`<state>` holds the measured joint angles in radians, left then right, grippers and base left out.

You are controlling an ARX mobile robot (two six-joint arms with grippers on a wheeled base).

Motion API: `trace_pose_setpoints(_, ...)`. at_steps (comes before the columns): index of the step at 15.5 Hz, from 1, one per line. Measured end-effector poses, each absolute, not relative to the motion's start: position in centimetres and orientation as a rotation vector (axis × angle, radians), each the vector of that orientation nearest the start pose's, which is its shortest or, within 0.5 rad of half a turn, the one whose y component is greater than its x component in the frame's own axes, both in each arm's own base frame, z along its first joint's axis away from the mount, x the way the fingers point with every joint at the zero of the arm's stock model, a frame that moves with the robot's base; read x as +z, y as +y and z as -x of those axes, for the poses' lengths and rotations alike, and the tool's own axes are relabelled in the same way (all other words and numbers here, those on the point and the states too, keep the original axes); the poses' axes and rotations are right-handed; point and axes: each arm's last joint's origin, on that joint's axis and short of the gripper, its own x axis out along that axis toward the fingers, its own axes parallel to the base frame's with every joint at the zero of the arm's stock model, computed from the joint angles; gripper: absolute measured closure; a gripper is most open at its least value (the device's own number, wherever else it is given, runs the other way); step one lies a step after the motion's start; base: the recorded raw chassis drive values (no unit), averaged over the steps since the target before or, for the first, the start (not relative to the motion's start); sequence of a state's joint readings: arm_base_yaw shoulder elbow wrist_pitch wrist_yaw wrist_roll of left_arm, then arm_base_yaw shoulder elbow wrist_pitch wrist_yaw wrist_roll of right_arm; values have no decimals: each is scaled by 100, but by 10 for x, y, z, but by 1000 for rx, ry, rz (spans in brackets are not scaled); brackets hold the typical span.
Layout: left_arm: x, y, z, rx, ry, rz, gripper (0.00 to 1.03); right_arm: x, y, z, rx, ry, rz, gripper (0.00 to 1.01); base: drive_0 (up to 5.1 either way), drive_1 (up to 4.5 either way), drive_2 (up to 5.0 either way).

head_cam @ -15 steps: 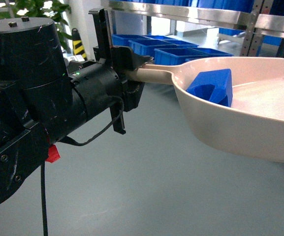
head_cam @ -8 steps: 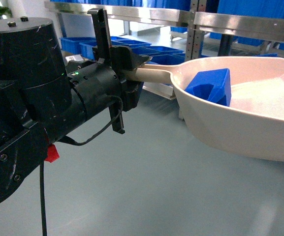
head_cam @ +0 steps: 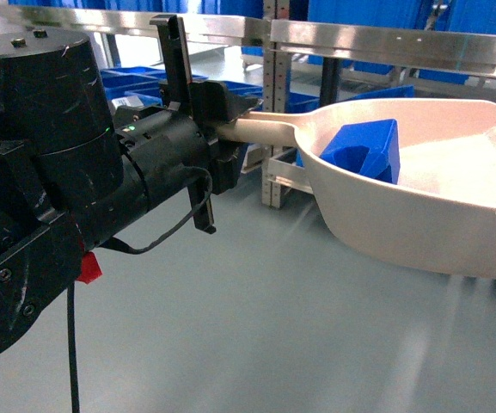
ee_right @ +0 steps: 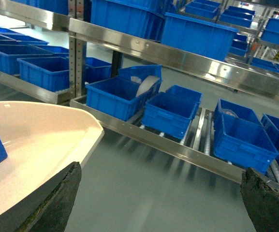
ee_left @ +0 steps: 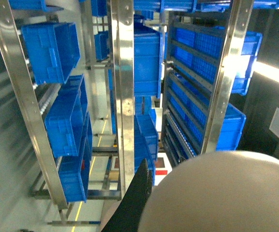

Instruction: Place part in tray to right shelf

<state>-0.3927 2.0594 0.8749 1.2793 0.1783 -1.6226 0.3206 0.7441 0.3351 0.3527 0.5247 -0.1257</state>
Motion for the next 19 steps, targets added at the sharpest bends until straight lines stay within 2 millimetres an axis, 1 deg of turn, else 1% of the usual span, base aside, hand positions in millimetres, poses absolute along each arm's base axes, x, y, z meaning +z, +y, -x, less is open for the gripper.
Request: trace_pose_setpoints(19,141,-154,-356,-520,393,1583,90,235,39,-163,-201,64,148,3,-157,-157,-157)
